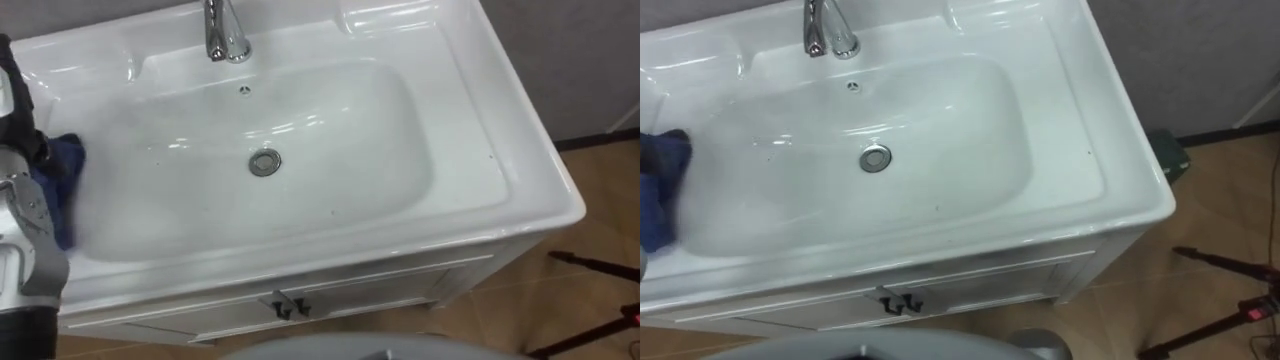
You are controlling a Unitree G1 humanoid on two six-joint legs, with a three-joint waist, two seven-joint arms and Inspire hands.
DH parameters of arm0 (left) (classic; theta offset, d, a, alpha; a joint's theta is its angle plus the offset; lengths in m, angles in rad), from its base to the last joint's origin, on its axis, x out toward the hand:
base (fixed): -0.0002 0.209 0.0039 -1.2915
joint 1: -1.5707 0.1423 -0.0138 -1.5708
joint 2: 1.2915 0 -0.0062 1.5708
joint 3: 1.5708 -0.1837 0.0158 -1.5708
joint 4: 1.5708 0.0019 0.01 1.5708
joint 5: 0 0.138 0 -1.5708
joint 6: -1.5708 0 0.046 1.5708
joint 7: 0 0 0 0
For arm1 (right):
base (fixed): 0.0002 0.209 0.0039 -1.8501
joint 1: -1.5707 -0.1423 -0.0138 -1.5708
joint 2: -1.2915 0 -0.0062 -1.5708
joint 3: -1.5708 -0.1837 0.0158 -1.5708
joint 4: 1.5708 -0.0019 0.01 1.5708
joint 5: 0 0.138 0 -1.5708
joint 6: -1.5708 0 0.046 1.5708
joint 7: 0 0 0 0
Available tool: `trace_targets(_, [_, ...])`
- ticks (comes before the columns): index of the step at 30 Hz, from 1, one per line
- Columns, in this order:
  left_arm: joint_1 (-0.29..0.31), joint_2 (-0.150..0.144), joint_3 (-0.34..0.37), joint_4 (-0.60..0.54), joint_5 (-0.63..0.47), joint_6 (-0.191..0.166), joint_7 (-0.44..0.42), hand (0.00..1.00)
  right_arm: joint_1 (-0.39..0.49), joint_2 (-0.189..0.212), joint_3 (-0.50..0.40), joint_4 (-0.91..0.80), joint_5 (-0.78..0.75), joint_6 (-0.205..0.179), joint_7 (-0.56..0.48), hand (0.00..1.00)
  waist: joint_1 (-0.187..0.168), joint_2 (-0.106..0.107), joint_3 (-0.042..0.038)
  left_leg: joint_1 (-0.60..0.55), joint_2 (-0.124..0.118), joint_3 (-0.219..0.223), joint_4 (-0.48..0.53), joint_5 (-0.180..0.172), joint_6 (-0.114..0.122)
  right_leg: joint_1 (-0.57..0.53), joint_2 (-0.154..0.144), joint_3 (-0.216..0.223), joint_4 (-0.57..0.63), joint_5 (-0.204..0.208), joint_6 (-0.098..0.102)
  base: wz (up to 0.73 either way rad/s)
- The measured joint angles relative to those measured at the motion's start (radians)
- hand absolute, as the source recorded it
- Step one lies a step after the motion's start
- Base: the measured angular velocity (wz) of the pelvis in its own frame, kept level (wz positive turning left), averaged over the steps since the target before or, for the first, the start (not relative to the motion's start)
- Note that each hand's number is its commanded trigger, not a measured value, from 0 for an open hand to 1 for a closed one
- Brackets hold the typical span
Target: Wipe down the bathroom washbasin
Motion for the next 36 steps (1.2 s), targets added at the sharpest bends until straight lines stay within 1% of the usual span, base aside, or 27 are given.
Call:
trace_targets(2, [-0.001, -0.005, -0.002, -0.015, 0.000, -0.017, 0.019, 0.00, -0.001, 0.000, 0.013, 0.000, -0.001, -0.002, 0.001, 0.00, -0.003, -0.001, 0.0001, 0.000, 0.000, 0.000, -0.002, 0.000, 0.000, 0.000, 0.002, 0.001, 0.000, 0.000, 0.000, -0.02])
trace_targets(5, [-0.001, -0.005, -0.010, -0.016, -0.006, -0.028, 0.034, 0.00, -0.001, 0.000, 0.017, -0.001, -0.005, -0.015, 0.002, 0.00, -0.004, 0.000, -0.0008, 0.002, 0.000, 0.001, -0.003, 0.000, 0.000, 0.001, 0.005, 0.001, -0.002, 0.000, 0.000, -0.03])
trace_targets(6, [-0.001, -0.005, -0.011, -0.013, -0.025, -0.033, 0.041, 0.00, -0.001, 0.000, 0.017, -0.001, -0.004, -0.017, 0.002, 0.00, -0.004, -0.002, -0.0005, 0.006, 0.000, 0.001, -0.008, 0.000, 0.000, 0.002, 0.005, 0.001, -0.002, 0.000, 0.000, 0.00])
trace_targets(11, [0.000, -0.006, -0.010, -0.010, -0.041, -0.039, 0.076, 0.00, 0.001, 0.000, 0.016, -0.003, -0.002, -0.019, 0.002, 0.00, 0.007, 0.000, -0.0039, 0.012, -0.001, 0.003, -0.032, 0.000, 0.000, 0.004, 0.006, -0.001, -0.004, 0.001, 0.001, 0.01])
trace_targets(14, [0.000, -0.006, -0.008, -0.011, -0.041, -0.039, 0.099, 0.00, 0.011, 0.000, 0.016, -0.012, -0.002, -0.019, 0.003, 0.00, 0.011, 0.002, -0.0096, 0.014, -0.002, 0.002, -0.033, 0.000, 0.000, 0.005, 0.006, 0.000, -0.004, 0.002, 0.003, 0.00])
trace_targets(16, [0.000, -0.004, 0.002, -0.011, -0.041, -0.040, 0.115, 0.00, 0.009, 0.000, 0.013, -0.012, -0.002, -0.019, 0.008, 0.00, 0.014, 0.005, -0.0116, 0.018, -0.002, 0.003, -0.033, 0.000, 0.000, 0.003, 0.006, 0.002, -0.003, 0.002, 0.003, -0.02])
trace_targets(18, [-0.004, 0.003, 0.038, -0.011, -0.040, -0.052, 0.138, 0.00, 0.010, 0.000, -0.010, -0.011, -0.005, -0.020, 0.017, 0.00, 0.024, 0.008, -0.0141, 0.022, -0.002, 0.004, -0.031, 0.000, 0.000, 0.002, 0.006, 0.004, -0.001, 0.002, 0.002, -0.08])
trace_targets(19, [-0.007, 0.005, 0.048, -0.011, -0.040, -0.055, 0.145, 0.00, 0.011, 0.000, -0.016, -0.010, -0.005, -0.020, 0.020, 0.00, 0.027, 0.009, -0.0140, 0.022, -0.002, 0.002, -0.031, 0.000, 0.000, 0.003, 0.006, 0.004, -0.001, 0.001, 0.002, -0.05])
trace_targets(22, [-0.023, 0.030, 0.098, -0.007, -0.041, -0.063, 0.191, 0.00, 0.019, -0.001, -0.025, 0.000, -0.005, -0.017, 0.023, 0.00, 0.040, 0.010, -0.0127, 0.022, -0.002, -0.001, -0.031, 0.000, 0.000, 0.007, 0.007, 0.005, -0.002, 0.002, 0.002, 0.04])
trace_targets(23, [-0.023, 0.042, 0.119, -0.003, -0.041, -0.065, 0.208, 0.00, 0.024, -0.001, -0.034, -0.001, -0.005, -0.017, 0.023, 0.00, 0.054, 0.012, -0.0129, 0.025, -0.002, 0.000, -0.032, 0.000, 0.000, 0.007, 0.006, 0.009, -0.002, 0.002, 0.002, -0.04])
trace_targets(24, [-0.023, 0.048, 0.147, 0.003, -0.041, -0.065, 0.226, 0.00, 0.033, -0.001, -0.052, -0.002, -0.006, -0.016, 0.023, 0.00, 0.064, 0.014, -0.0124, 0.027, -0.003, 0.000, -0.033, 0.000, 0.000, 0.007, 0.006, 0.010, -0.003, 0.002, 0.002, 0.00])
trace_targets(25, [-0.023, 0.049, 0.165, 0.008, -0.041, -0.065, 0.235, 0.00, 0.035, -0.002, -0.061, -0.001, -0.006, -0.016, 0.023, 0.00, 0.065, 0.016, -0.0122, 0.027, -0.004, -0.001, -0.033, 0.000, 0.000, 0.008, 0.005, 0.010, -0.003, 0.001, 0.002, 0.03])
trace_targets(26, [-0.023, 0.054, 0.202, 0.035, -0.041, -0.064, 0.259, 0.00, 0.035, -0.004, -0.065, -0.002, -0.013, -0.013, 0.022, 0.00, 0.070, 0.016, -0.0108, 0.025, -0.007, -0.015, -0.033, 0.000, 0.001, 0.008, 0.004, 0.006, -0.001, 0.001, 0.003, 0.00])
trace_targets(27, [-0.019, 0.069, 0.227, 0.073, -0.041, -0.064, 0.276, 0.00, 0.035, -0.004, -0.071, -0.003, -0.028, -0.009, 0.021, 0.00, 0.087, 0.023, -0.0133, 0.021, -0.009, -0.021, -0.032, 0.000, 0.001, 0.004, 0.003, 0.006, 0.000, 0.000, 0.004, -0.05])
trace_targets(28, [-0.014, 0.078, 0.239, 0.092, -0.041, -0.065, 0.283, 0.00, 0.035, -0.004, -0.073, -0.003, -0.032, -0.008, 0.021, 0.00, 0.097, 0.026, -0.0139, 0.018, -0.009, -0.023, -0.030, 0.000, 0.001, 0.001, 0.002, 0.006, -0.002, -0.001, 0.003, 0.00])
trace_targets(29, [-0.010, 0.089, 0.261, 0.138, -0.043, -0.065, 0.301, 0.00, 0.036, -0.005, -0.078, -0.003, -0.037, -0.008, 0.022, 0.00, 0.108, 0.031, -0.0149, 0.010, -0.011, -0.027, -0.025, 0.000, 0.001, -0.001, 0.000, 0.002, -0.004, -0.001, 0.004, 0.11])
trace_targets(30, [-0.006, 0.091, 0.271, 0.163, -0.050, -0.066, 0.313, 0.00, 0.038, -0.006, -0.079, -0.003, -0.037, -0.008, 0.022, 0.00, 0.113, 0.030, -0.0152, 0.012, -0.012, -0.029, -0.026, 0.001, 0.001, -0.002, 0.000, 0.002, -0.004, -0.001, 0.005, 0.16])
trace_targets(31, [0.005, 0.094, 0.298, 0.222, -0.077, -0.067, 0.334, 0.00, 0.044, -0.010, -0.078, -0.003, -0.037, -0.009, 0.022, 0.00, 0.126, 0.034, -0.0167, 0.013, -0.014, -0.029, -0.027, 0.001, 0.002, -0.002, -0.001, 0.002, -0.002, -0.001, 0.006, 0.06])
trace_targets(32, [0.017, 0.094, 0.328, 0.275, -0.107, -0.067, 0.340, 0.00, 0.049, -0.011, -0.078, -0.008, -0.037, -0.011, 0.022, 0.00, 0.141, 0.040, -0.0209, 0.015, -0.015, -0.029, -0.027, 0.001, 0.002, 0.000, -0.001, 0.001, -0.002, -0.001, 0.006, 0.04])
trace_targets(33, [0.033, 0.094, 0.364, 0.311, -0.127, -0.065, 0.343, 0.00, 0.051, -0.011, -0.078, -0.011, -0.037, -0.017, 0.023, 0.00, 0.150, 0.045, -0.0185, 0.013, -0.015, -0.033, -0.028, 0.001, 0.002, 0.001, -0.001, 0.000, -0.005, 0.000, 0.007, 0.05])
trace_targets(34, [0.038, 0.094, 0.379, 0.327, -0.136, -0.064, 0.351, 0.00, 0.052, -0.012, -0.079, -0.015, -0.037, -0.019, 0.024, 0.00, 0.154, 0.040, -0.0194, 0.011, -0.015, -0.036, -0.028, 0.001, 0.002, 0.001, -0.001, -0.002, -0.007, 0.000, 0.007, 0.17])
trace_targets(35, [0.047, 0.095, 0.399, 0.353, -0.160, -0.061, 0.377, 0.00, 0.051, -0.014, -0.079, -0.027, -0.037, -0.019, 0.024, 0.00, 0.168, 0.040, -0.0182, 0.005, -0.017, -0.048, -0.028, 0.001, 0.002, 0.001, -0.001, -0.011, -0.009, 0.000, 0.007, 0.21])
trace_targets(36, [0.064, 0.096, 0.407, 0.372, -0.192, -0.060, 0.404, 0.00, 0.054, -0.020, -0.078, -0.034, -0.039, -0.018, 0.024, 0.00, 0.175, 0.037, -0.0191, 0.001, -0.018, -0.057, -0.028, 0.001, 0.002, 0.003, -0.003, -0.022, -0.013, 0.000, 0.007, 0.24])
